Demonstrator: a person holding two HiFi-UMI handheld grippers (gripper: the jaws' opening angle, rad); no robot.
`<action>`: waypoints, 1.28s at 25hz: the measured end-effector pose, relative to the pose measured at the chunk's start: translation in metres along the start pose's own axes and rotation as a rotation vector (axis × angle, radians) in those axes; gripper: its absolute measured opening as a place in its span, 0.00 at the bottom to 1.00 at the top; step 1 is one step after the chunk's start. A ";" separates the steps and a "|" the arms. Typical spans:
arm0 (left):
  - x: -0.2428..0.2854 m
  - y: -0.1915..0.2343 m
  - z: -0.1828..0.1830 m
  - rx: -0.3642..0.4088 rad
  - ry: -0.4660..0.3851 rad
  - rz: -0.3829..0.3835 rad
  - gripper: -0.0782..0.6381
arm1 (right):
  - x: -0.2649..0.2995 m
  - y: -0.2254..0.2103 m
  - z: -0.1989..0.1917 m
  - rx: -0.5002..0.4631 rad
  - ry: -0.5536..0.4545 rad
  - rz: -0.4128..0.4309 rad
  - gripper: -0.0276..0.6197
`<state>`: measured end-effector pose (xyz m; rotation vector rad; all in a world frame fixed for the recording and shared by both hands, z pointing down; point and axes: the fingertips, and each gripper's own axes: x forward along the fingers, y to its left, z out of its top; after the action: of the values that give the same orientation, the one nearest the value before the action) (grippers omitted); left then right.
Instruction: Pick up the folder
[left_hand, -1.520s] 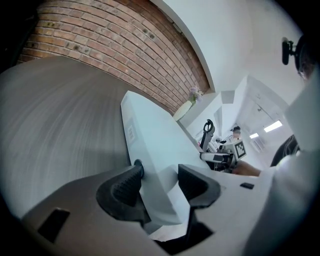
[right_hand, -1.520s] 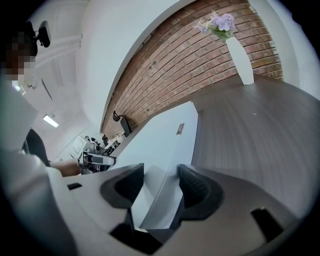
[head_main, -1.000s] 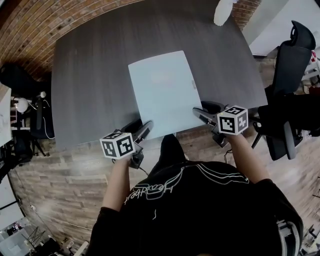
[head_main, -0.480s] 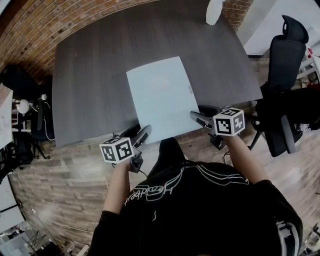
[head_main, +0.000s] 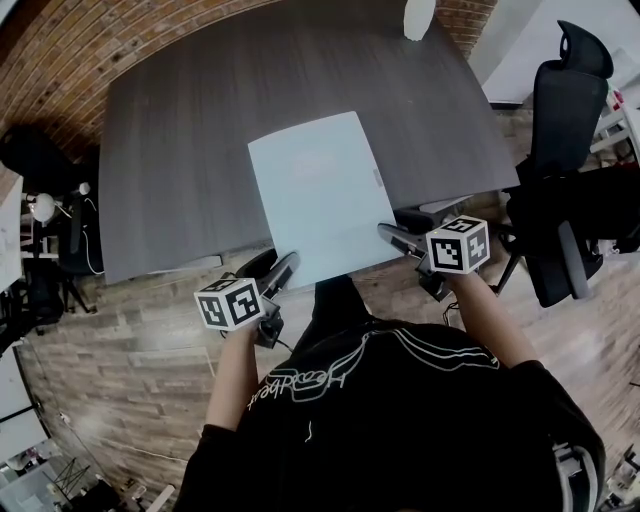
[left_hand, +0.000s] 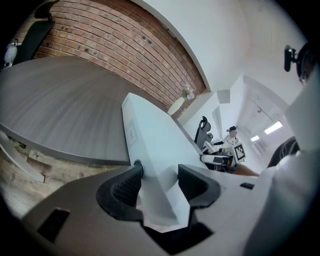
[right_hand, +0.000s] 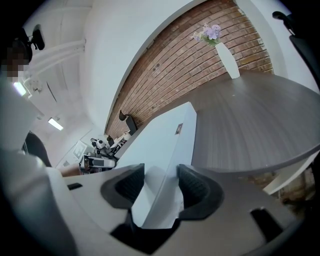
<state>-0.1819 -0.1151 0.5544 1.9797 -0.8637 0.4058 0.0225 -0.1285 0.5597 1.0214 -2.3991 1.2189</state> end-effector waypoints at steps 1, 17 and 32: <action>-0.001 -0.001 -0.001 0.000 -0.001 0.001 0.43 | -0.001 0.001 -0.001 -0.002 0.002 0.000 0.35; -0.006 -0.004 -0.006 0.003 -0.050 -0.031 0.43 | -0.010 0.010 -0.010 0.020 -0.004 0.093 0.35; 0.004 -0.011 -0.043 -0.042 0.036 -0.220 0.62 | -0.012 0.002 -0.042 0.134 0.013 0.261 0.47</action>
<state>-0.1689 -0.0769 0.5731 1.9967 -0.6188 0.2918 0.0266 -0.0889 0.5779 0.7480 -2.5303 1.4848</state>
